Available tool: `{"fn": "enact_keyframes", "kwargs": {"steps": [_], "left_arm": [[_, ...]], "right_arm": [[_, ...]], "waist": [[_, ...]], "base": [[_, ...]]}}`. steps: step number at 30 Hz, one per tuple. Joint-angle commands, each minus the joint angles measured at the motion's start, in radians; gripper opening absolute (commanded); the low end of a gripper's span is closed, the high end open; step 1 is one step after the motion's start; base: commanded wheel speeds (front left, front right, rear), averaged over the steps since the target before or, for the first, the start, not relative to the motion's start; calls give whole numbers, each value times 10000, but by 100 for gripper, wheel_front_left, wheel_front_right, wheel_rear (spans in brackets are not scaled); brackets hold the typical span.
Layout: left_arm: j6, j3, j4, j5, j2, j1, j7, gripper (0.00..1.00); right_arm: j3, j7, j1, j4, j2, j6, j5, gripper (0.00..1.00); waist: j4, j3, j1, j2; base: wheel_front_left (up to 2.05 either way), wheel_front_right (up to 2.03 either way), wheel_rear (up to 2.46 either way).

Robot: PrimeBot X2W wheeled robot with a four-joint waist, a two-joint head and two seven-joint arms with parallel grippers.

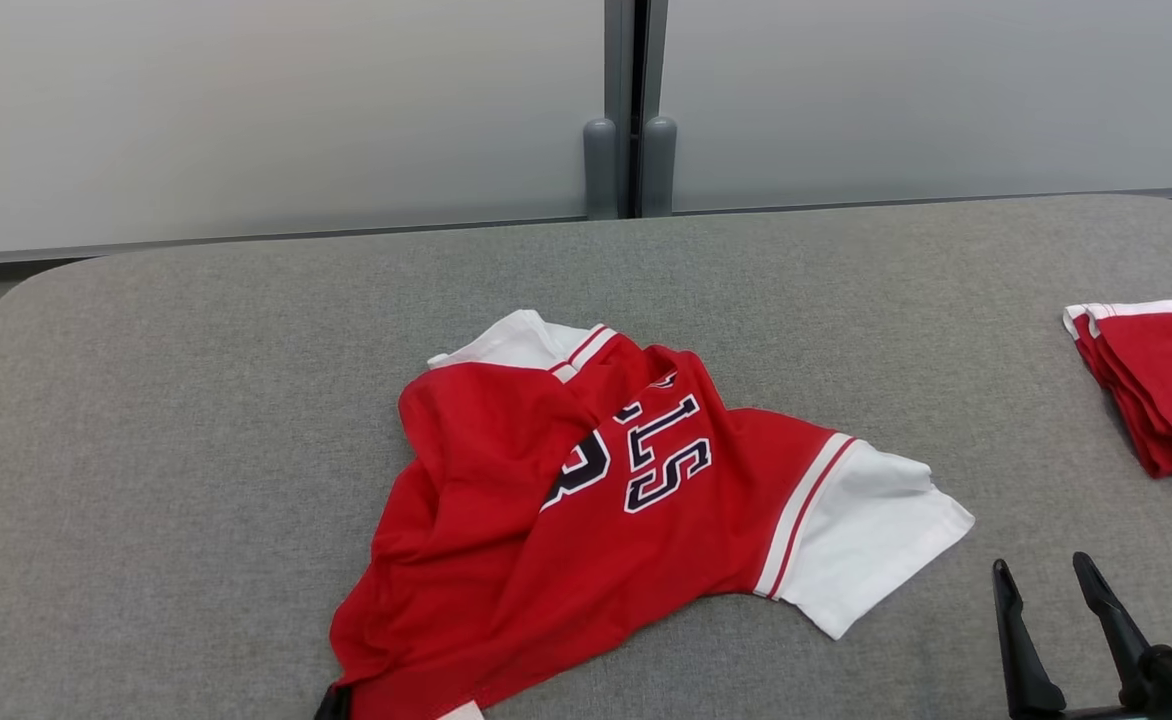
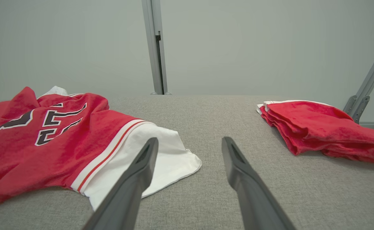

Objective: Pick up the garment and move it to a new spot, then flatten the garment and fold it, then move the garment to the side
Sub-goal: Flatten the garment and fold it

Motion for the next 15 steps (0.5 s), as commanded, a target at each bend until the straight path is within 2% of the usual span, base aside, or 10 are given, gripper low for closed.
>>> {"fn": "enact_keyframes", "kwargs": {"steps": [1,7,12,13,14,15], "left_arm": [[-38,80,129,40,106,-182,-37,0],[-366,381,918,-59,65,-432,-66,0],[-725,242,1390,-280,-45,-154,-37,52],[-748,247,1412,-313,-87,-110,-44,72],[-746,278,1419,-346,-100,-57,-49,85],[-753,314,1436,-404,-112,18,-52,93]], "right_arm": [[2,3,-68,-32,-53,-3,-55,100],[71,3,-151,13,-53,-3,-116,100],[7,3,-113,59,-53,-3,-122,100],[-5,1,-85,64,-53,-3,-117,100],[-13,3,-56,72,-53,-3,-104,100],[-31,3,-21,85,-53,-3,-90,100]], "waist": [[-1,24,0,0],[-85,85,0,0],[-165,66,0,0],[-164,52,0,0],[-158,36,0,0],[-145,19,0,0]], "base": [[0,0,0],[0,0,0],[0,0,0],[0,0,0],[0,0,0],[0,0,0]]}}
